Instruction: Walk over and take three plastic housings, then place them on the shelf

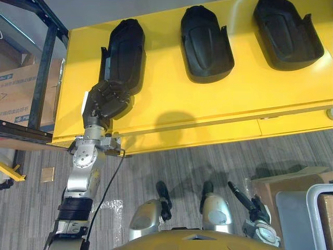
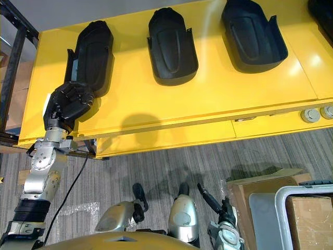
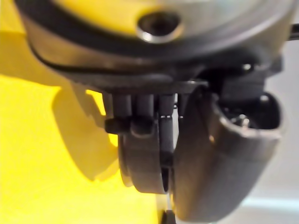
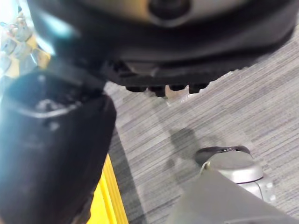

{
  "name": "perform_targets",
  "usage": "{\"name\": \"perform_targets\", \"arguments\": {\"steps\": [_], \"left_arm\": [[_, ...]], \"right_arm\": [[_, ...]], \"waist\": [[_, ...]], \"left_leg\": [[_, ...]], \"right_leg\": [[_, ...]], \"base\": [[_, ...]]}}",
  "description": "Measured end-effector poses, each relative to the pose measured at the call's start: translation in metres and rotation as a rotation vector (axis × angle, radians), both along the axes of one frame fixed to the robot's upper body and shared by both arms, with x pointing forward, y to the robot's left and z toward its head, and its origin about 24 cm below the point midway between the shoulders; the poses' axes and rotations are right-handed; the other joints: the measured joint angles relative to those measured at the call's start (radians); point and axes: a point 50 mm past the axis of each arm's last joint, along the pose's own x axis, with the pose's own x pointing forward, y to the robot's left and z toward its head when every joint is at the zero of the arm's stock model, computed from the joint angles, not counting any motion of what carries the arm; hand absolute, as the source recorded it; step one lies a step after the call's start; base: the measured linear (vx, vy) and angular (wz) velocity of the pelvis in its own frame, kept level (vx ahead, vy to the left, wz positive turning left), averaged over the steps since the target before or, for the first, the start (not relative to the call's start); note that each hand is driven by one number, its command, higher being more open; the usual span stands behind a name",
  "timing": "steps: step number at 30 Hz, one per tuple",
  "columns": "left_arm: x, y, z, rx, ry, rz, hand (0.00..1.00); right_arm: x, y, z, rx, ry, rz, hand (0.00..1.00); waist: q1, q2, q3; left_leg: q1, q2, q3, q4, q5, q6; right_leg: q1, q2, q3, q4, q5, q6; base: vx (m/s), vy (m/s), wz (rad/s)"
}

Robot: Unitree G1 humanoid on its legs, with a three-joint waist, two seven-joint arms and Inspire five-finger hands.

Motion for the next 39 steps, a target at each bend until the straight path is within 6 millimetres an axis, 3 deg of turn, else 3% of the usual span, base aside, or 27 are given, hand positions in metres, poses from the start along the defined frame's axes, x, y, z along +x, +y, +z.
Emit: {"name": "perform_targets", "arguments": {"steps": [4,8,13,15,16,18,21,25,29,35,39], "left_arm": [[-0.007,-0.004,0.001,0.001,-0.012,-0.03,0.0],[-0.031,-0.017,0.002,-0.019,-0.044,-0.081,0.0],[-0.062,-0.028,0.001,-0.097,-0.098,-0.162,0.0],[-0.07,-0.031,0.003,-0.156,-0.122,-0.255,0.0],[-0.071,-0.031,0.005,-0.168,-0.133,-0.277,1.0],[-0.074,-0.03,0.012,-0.224,-0.186,-0.323,1.0],[-0.076,-0.02,0.021,-0.227,-0.236,-0.249,1.0],[-0.079,0.007,0.021,-0.219,-0.244,0.072,1.0],[-0.08,0.026,0.003,-0.125,-0.145,0.35,1.0],[-0.073,0.039,-0.03,-0.058,0.048,0.467,1.0],[-0.065,0.042,-0.051,-0.042,0.178,0.448,1.0]], "right_arm": [[-0.001,0.001,0.0,0.003,-0.001,-0.004,1.0],[-0.008,0.008,-0.004,0.026,0.009,-0.036,1.0],[-0.026,0.008,-0.009,0.024,0.06,-0.059,1.0],[-0.035,0.009,-0.012,0.024,0.101,-0.075,1.0],[-0.037,0.009,-0.013,0.027,0.109,-0.078,1.0],[-0.039,0.011,-0.014,0.033,0.12,-0.085,1.0],[-0.041,0.016,-0.016,0.041,0.13,-0.096,1.0],[-0.05,0.021,-0.021,0.061,0.17,-0.11,1.0],[-0.072,0.025,-0.026,0.076,0.243,-0.131,1.0],[-0.078,0.026,-0.027,0.082,0.263,-0.133,1.0],[-0.073,0.026,-0.026,0.086,0.248,-0.115,1.0]], "waist": [[-0.001,0.0,0.0],[0.009,0.001,-0.001],[0.034,0.036,-0.037],[0.052,0.044,-0.078],[0.055,0.044,-0.091],[0.069,0.04,-0.123],[0.078,0.024,-0.165],[0.08,0.002,-0.204],[0.087,-0.019,-0.247],[0.071,-0.031,-0.258],[0.052,-0.034,-0.253]], "left_leg": [[0.01,-0.001,-0.006,-0.001,-0.001,0.001],[0.04,-0.002,-0.022,-0.007,-0.001,0.0],[0.083,-0.01,-0.044,-0.06,0.008,0.003],[0.098,-0.015,-0.048,-0.076,0.01,0.003],[0.1,-0.017,-0.049,-0.077,0.01,0.003],[0.118,-0.02,-0.051,-0.091,0.01,0.003],[0.131,-0.021,-0.05,-0.094,0.009,0.001],[0.15,-0.02,-0.052,-0.105,0.008,-0.001],[0.169,-0.024,-0.046,-0.13,0.012,-0.004],[0.202,-0.03,-0.033,-0.174,0.041,0.007],[0.171,-0.029,-0.024,-0.174,0.047,0.006]], "right_leg": [[0.016,0.0,-0.007,-0.005,0.0,0.0],[0.066,0.002,-0.029,-0.033,0.0,0.001],[0.132,0.003,-0.066,-0.092,0.013,0.016],[0.158,0.004,-0.077,-0.123,0.019,0.021],[0.165,0.004,-0.082,-0.13,0.02,0.021],[0.189,0.005,-0.09,-0.151,0.024,0.022],[0.214,0.003,-0.096,-0.179,0.032,0.023],[0.238,0.007,-0.103,-0.189,0.035,0.021],[0.256,0.009,-0.102,-0.212,0.053,0.021],[0.256,0.01,-0.081,-0.214,0.064,0.025],[0.215,0.016,-0.077,-0.221,0.069,0.02]], "base": [[0.01,-0.004,0.04],[0.02,-0.011,0.1],[0.03,0.004,0.15],[0.07,0.025,0.12],[0.1,0.027,0.12],[0.09,0.03,0.06],[0.05,0.027,0.01],[0.01,0.003,0.01],[-0.05,0.025,-0.03],[-0.06,0.024,-0.1],[-0.07,0.014,-0.05]]}}
